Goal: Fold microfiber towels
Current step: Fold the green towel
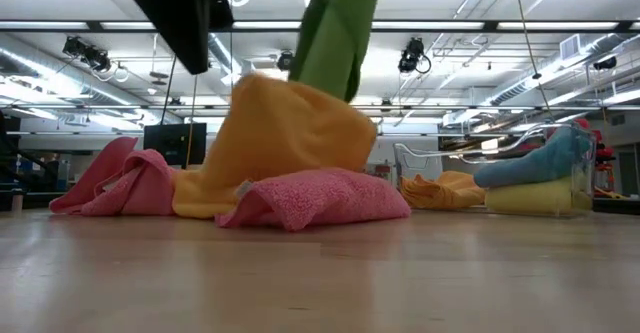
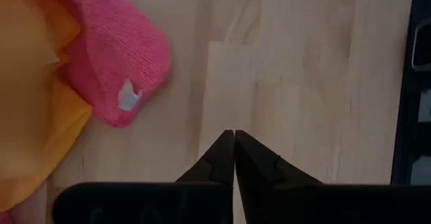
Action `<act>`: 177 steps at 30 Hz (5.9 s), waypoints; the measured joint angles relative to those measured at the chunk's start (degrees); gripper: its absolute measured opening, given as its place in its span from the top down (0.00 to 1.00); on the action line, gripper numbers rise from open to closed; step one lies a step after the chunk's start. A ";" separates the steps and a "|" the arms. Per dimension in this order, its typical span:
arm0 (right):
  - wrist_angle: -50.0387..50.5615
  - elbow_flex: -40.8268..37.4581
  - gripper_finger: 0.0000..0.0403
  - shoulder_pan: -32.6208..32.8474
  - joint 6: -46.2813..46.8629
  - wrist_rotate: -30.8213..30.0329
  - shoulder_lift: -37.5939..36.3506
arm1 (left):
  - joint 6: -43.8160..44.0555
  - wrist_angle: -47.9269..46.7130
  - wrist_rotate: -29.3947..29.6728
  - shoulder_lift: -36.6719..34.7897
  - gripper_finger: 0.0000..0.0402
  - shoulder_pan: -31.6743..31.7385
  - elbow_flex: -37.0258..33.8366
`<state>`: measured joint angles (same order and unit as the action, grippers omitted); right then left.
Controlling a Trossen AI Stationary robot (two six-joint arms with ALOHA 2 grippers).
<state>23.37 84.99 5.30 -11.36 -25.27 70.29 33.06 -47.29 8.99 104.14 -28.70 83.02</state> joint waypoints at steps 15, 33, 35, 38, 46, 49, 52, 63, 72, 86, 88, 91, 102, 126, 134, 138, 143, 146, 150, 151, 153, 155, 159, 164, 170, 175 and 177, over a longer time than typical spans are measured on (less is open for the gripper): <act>20.57 19.03 1.00 24.63 23.31 7.24 4.38 | 7.42 9.20 -0.04 -1.79 0.92 1.09 -0.02; 36.90 -9.41 1.00 26.97 46.44 10.11 5.23 | 9.38 13.99 -0.02 -1.79 0.90 -0.19 0.00; 38.88 -12.40 1.00 26.32 48.14 9.59 4.89 | 9.35 14.43 -0.07 -1.79 0.89 -0.25 0.00; 38.10 -17.93 0.99 25.02 47.36 9.16 5.00 | 9.33 15.80 0.02 -1.79 0.88 -0.19 0.00; 28.24 -30.55 0.92 20.48 42.50 9.75 4.97 | 6.55 17.34 5.82 -1.15 0.88 -0.44 0.00; 27.53 -33.66 0.88 18.06 44.18 13.26 4.97 | 4.33 20.25 5.86 0.43 0.88 -0.54 0.00; 26.30 -36.03 0.81 15.74 46.43 18.95 4.98 | 0.32 23.00 6.02 2.89 0.87 -0.80 0.00; 34.93 -34.50 0.57 11.63 51.90 33.45 5.00 | -10.95 31.70 1.42 10.39 0.71 -0.80 -0.01; 35.07 -27.11 0.55 15.40 50.82 34.10 5.00 | -21.53 32.17 -2.67 14.37 0.63 -0.78 -0.04; 29.53 -20.61 0.55 23.81 58.35 19.98 5.00 | -30.46 33.90 1.06 16.14 0.62 0.35 -0.07; 26.79 -20.76 0.55 24.91 60.44 18.05 4.99 | -30.42 35.16 0.22 16.89 0.61 0.82 0.03; 23.98 -20.80 0.55 26.52 62.00 15.49 4.97 | -29.04 36.42 -0.40 17.91 0.61 1.38 0.04; 22.94 -20.87 0.55 29.45 64.31 10.74 4.97 | -28.11 31.54 -7.42 17.94 0.80 2.18 0.00; -0.43 -37.57 0.55 31.02 65.18 16.01 5.04 | -18.56 0.72 -11.98 2.93 0.99 2.24 1.43; -0.49 -37.74 0.55 30.78 62.65 16.32 5.02 | -20.21 5.17 -10.62 -0.93 0.88 1.93 1.42; -0.61 -37.74 0.55 30.36 64.57 16.27 5.02 | -22.87 12.67 -7.40 1.73 0.76 0.85 1.44; -0.86 -37.74 0.55 30.36 66.75 15.45 5.02 | -22.79 18.83 -7.03 7.14 0.64 1.18 1.42; -0.91 -37.74 0.55 30.34 67.22 15.22 5.02 | -22.96 22.25 -6.99 10.73 0.59 1.20 1.40; -1.45 -37.74 0.55 30.36 68.23 15.03 5.02 | -23.17 26.88 -10.02 14.95 0.56 1.80 1.40; -1.56 -37.74 0.55 30.36 68.41 15.02 5.02 | -23.21 27.43 -11.60 15.93 0.56 2.15 1.40; -1.54 -37.74 0.55 30.34 68.82 15.00 5.02 | -23.24 28.48 -14.64 18.04 0.56 2.78 1.40; -1.57 -37.74 0.55 30.36 69.05 15.01 5.02 | -23.23 28.63 -15.87 19.30 0.57 3.06 1.41; -1.79 -37.74 0.55 30.36 69.78 15.01 5.02 | -23.86 29.05 -15.82 19.67 0.61 3.29 1.53; -1.76 -37.72 0.55 30.34 69.75 15.01 5.02 | -28.19 29.35 -15.84 19.65 0.67 3.13 1.46; -1.73 -37.72 0.55 30.35 69.81 15.01 5.02 | -27.48 29.33 -15.85 19.65 0.94 3.02 1.42; -1.38 -37.68 0.55 30.34 68.42 15.75 5.02 | -23.79 25.38 -16.31 17.98 0.98 4.13 3.08; -1.08 -37.68 0.55 30.42 68.25 16.19 5.00 | -23.69 22.90 -16.31 15.79 0.98 4.71 4.08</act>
<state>22.28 47.31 35.72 56.89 -9.08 75.29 9.37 -24.39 -7.31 119.93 -23.99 87.10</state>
